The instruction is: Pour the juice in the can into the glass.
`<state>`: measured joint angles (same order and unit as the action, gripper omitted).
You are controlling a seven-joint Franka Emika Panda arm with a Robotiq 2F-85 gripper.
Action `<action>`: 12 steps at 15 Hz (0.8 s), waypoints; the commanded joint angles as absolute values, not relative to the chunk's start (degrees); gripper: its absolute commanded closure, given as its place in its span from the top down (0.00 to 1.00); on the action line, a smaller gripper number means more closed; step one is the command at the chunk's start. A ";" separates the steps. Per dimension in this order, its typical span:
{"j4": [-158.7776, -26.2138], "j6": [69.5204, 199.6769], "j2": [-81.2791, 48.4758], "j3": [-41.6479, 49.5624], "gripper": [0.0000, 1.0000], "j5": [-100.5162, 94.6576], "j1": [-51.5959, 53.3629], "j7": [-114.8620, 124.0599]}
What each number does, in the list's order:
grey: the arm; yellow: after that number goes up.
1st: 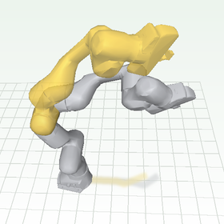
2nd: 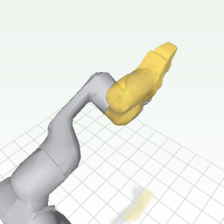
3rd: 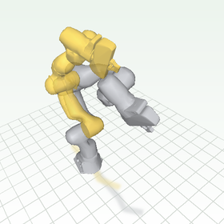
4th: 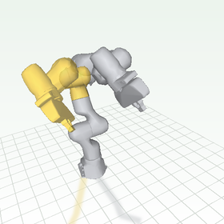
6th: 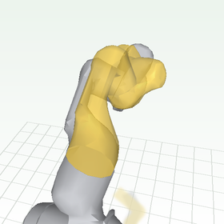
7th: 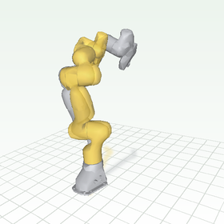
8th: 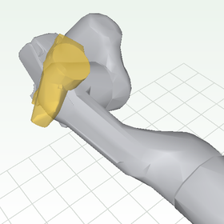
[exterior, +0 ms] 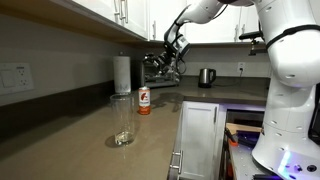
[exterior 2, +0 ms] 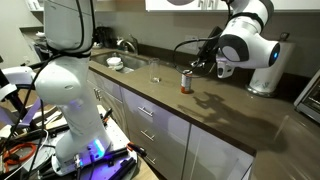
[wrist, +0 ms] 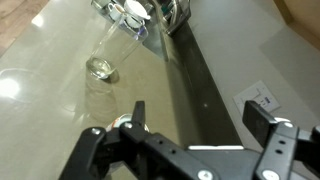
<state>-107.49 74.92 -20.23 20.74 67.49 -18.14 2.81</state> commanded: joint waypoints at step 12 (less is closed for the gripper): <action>-104.35 75.22 -24.43 17.88 1.00 66.57 -18.74 7.43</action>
